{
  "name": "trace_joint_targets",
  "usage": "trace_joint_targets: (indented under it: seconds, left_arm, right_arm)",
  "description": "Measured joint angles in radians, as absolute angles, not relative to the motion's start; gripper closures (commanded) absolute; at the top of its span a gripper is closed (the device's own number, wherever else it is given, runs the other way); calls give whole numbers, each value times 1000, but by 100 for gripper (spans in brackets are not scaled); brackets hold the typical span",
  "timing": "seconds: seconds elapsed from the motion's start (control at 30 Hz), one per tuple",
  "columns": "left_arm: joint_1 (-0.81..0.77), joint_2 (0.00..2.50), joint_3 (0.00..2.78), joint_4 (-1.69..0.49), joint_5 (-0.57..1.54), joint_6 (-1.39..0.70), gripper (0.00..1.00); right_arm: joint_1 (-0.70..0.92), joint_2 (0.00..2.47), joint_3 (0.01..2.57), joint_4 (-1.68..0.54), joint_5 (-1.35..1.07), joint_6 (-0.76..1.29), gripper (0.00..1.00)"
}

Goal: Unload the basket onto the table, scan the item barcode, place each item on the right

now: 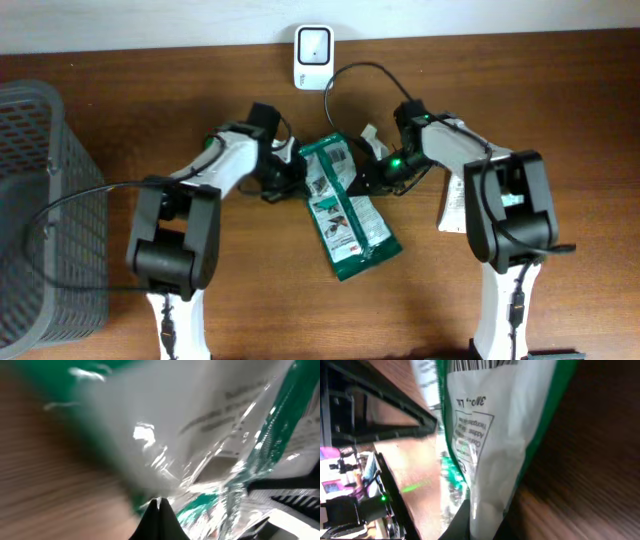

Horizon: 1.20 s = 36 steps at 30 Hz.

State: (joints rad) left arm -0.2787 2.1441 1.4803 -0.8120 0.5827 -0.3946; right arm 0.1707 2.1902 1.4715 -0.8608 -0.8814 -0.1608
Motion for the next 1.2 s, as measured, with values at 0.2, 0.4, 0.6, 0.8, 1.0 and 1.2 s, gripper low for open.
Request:
trace_joint_targets:
  seconds: [0.2,0.4,0.6,0.8,1.0,1.2]
  left_arm:
    - [-125,1821,1685,-981,519,-233,91]
    - [-57,1761,1685,-987,233,-210,18]
    - [-32,1761,1685,-954,-62,-205,1]
    - [27,1761,1685,-959,-132,-205,1]
    - [27,1761,1685,-959,-136,-205,1]
    - [27,1761,1685,-957,-139,-205,1]
  right_arm:
    - [125,1797,1472,-933,-881,-160,96]
    - [125,1531,1472,-1030,-855,-152,96]
    - [125,1428,1472,-1060,-907,-152,96]
    - [259,1500,1633,-944,-401,19,96]
    - [477,1950,2011,-762,427,-143,96]
    - [505,2265,2024,-262,881,-630,96]
